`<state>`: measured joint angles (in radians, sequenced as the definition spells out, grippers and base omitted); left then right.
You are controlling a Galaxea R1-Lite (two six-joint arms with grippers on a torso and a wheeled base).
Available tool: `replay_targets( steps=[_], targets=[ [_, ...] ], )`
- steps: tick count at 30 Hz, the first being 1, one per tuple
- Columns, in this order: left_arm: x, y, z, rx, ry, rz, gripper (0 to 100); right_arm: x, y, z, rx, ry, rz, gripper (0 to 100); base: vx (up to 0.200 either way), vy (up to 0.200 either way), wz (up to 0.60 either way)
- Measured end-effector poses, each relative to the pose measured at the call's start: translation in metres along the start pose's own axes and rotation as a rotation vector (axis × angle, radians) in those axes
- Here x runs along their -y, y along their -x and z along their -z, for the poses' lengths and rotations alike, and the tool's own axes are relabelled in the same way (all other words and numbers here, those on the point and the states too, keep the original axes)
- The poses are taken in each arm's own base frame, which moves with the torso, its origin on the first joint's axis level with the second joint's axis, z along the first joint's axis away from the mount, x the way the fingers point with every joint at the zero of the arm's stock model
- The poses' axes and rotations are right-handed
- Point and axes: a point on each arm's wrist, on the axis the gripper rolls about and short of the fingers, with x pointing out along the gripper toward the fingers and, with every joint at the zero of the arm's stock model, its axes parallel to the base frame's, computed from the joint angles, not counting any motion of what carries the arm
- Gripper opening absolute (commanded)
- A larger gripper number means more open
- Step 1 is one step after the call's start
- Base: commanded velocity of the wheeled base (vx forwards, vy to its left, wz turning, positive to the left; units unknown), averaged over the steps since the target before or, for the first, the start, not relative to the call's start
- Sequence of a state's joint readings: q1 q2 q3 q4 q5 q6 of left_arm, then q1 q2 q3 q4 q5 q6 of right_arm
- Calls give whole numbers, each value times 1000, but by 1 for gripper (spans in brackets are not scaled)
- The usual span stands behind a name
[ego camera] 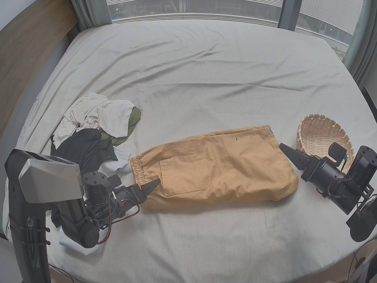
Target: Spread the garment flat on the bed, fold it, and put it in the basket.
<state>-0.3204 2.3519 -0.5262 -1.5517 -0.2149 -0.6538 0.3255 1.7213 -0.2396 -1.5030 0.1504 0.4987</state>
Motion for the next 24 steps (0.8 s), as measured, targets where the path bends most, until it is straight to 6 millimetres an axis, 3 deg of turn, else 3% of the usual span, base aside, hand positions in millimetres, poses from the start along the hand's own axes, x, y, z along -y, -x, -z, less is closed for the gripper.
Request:
replay_targets(
  steps=[10, 11, 18, 24],
  targets=[
    [4, -9, 1, 6, 18, 25, 100, 0, 1, 1, -5, -2, 1, 100, 0, 0, 0],
    [4, -11, 1, 10, 22, 27, 0, 0, 1, 1, -6, -3, 2, 100, 0, 0, 0],
    [2, -17, 3, 28, 31, 4, 0, 2, 4, 4, -19, -9, 11, 100, 0, 0, 0],
    [0, -11, 0, 33, 39, -11, 0, 3, 6, 6, -29, -10, 16, 100, 0, 0, 0]
  ],
)
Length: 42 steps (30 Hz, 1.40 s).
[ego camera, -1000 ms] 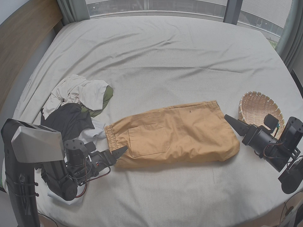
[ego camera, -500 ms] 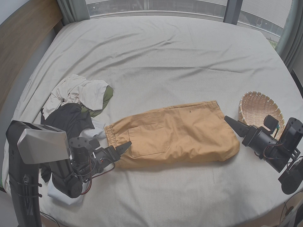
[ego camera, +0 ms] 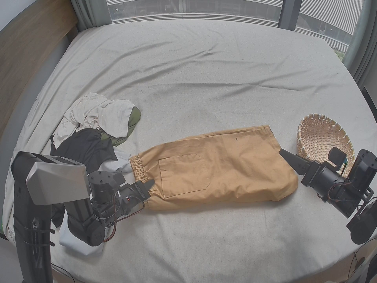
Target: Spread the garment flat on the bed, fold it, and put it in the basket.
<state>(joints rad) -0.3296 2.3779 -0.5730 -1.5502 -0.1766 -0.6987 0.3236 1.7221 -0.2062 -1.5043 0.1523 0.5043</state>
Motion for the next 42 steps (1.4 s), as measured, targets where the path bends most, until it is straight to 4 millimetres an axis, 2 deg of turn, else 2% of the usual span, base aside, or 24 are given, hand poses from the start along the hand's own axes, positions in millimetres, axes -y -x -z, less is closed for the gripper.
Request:
replay_targets(
  steps=[6, 14, 23, 27, 32, 42],
  targets=[
    [8, 28, -14, 15, 18, -9, 0, 0, -1, 1, -2, -1, -2, 100, 0, 0, 0],
    [10, 85, -35, 28, 44, -34, 0, -2, -5, 4, -17, -4, -12, 100, 0, 0, 0],
    [0, 116, -50, 71, 64, -65, 0, -3, -7, 6, -24, -5, -19, 100, 0, 0, 0],
    [3, 120, -53, 82, 61, -57, 0, -3, -7, 7, -27, -7, -18, 100, 0, 0, 0],
    [15, 120, -53, 79, 42, -5, 0, -2, -7, 8, -32, -9, -16, 100, 0, 0, 0],
    [66, 100, -47, 51, -29, 211, 0, 0, -5, 11, -35, -11, -13, 100, 0, 0, 0]
  ],
)
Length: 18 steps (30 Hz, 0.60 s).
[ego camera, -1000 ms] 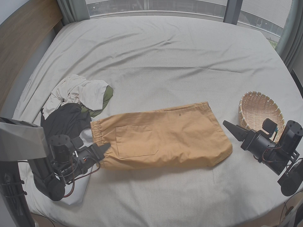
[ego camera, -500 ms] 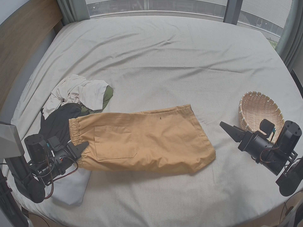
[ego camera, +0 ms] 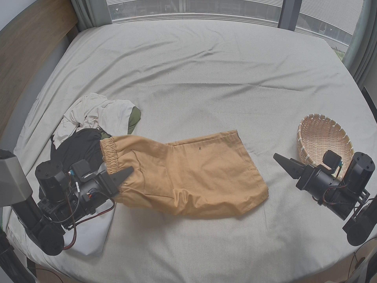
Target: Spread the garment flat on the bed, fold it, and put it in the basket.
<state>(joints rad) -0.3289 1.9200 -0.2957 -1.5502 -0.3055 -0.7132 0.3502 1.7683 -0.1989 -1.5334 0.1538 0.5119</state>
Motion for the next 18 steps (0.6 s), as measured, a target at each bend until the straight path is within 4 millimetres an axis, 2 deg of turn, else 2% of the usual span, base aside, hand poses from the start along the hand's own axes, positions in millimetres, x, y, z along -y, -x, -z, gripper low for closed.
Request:
replay_targets(
  steps=[8, 18],
  targets=[
    [29, -25, 10, -30, -25, 135, 0, 3, 3, 4, -17, -4, 14, 100, 0, 0, 0],
    [44, -62, 27, -57, -37, 225, 0, 2, 2, 4, -15, -2, 9, 100, 0, 0, 0]
  ],
)
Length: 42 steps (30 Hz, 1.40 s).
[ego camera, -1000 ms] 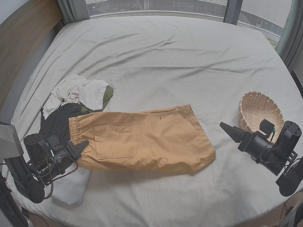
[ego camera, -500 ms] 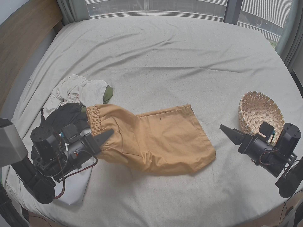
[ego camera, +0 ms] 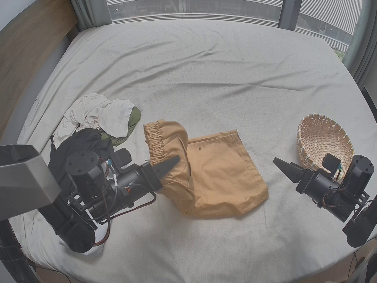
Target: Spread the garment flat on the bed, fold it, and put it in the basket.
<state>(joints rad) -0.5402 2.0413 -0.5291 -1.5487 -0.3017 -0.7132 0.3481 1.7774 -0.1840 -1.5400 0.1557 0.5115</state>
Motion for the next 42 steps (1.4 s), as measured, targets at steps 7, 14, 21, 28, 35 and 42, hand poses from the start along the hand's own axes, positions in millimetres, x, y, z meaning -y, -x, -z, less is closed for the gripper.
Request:
replay_targets(
  steps=[7, 14, 21, 28, 35, 42],
  targets=[
    [3, -24, 9, -9, -6, 53, 0, -1, -2, -1, 6, -1, -5, 100, 0, 0, 0],
    [3, -45, 17, -15, -5, 91, 0, -1, -3, -1, 7, -4, -7, 100, 0, 0, 0],
    [1, -65, 28, -23, 19, 124, 0, -1, -3, -1, 7, -8, -4, 100, 0, 0, 0],
    [-4, -85, 41, -50, 29, 136, 0, 0, -2, -1, 5, -35, 1, 100, 0, 0, 0],
    [-7, -92, 46, -64, 29, 150, 0, 0, -2, -1, 5, -36, 1, 100, 0, 0, 0],
    [-11, -102, 47, -69, 32, 145, 100, 0, -2, 0, 4, -36, -2, 100, 0, 0, 0]
  ],
)
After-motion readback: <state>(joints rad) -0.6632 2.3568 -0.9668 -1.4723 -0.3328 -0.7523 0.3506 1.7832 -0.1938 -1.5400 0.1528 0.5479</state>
